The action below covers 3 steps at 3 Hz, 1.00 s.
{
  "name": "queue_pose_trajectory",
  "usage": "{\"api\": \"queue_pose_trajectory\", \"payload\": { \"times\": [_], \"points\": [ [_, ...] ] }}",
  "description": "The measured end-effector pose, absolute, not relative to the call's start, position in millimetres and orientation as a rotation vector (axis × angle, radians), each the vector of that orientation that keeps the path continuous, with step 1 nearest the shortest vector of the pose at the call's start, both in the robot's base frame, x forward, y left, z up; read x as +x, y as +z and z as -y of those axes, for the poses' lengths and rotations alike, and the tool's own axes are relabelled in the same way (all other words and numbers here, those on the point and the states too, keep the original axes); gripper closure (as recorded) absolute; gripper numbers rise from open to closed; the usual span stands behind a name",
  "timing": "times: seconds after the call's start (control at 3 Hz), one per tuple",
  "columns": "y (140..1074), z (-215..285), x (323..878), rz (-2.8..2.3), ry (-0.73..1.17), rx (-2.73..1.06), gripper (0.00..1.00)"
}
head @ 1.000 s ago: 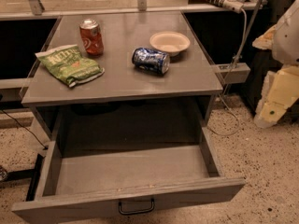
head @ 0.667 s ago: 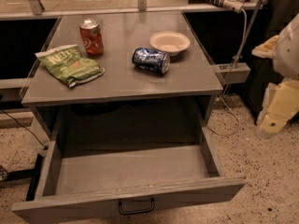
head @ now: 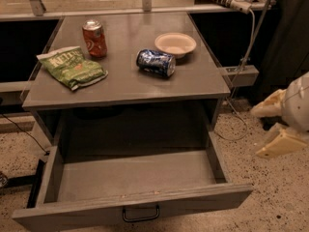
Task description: Close top drawer
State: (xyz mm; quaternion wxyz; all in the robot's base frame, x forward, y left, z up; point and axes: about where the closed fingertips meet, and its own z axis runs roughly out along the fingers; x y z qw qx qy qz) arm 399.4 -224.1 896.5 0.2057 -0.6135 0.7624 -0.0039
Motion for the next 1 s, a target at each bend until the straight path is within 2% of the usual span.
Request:
{"api": "queue_pose_trajectory", "payload": {
  "times": [0.33,0.67,1.0],
  "points": [
    [850.9,224.1,385.0,-2.092,0.045,-1.707,0.65],
    [847.2,224.0,383.6,-2.092,0.045,-1.713,0.88],
    [847.3,223.9,383.6,-2.092,0.045,-1.713,1.00]
  ]
}}
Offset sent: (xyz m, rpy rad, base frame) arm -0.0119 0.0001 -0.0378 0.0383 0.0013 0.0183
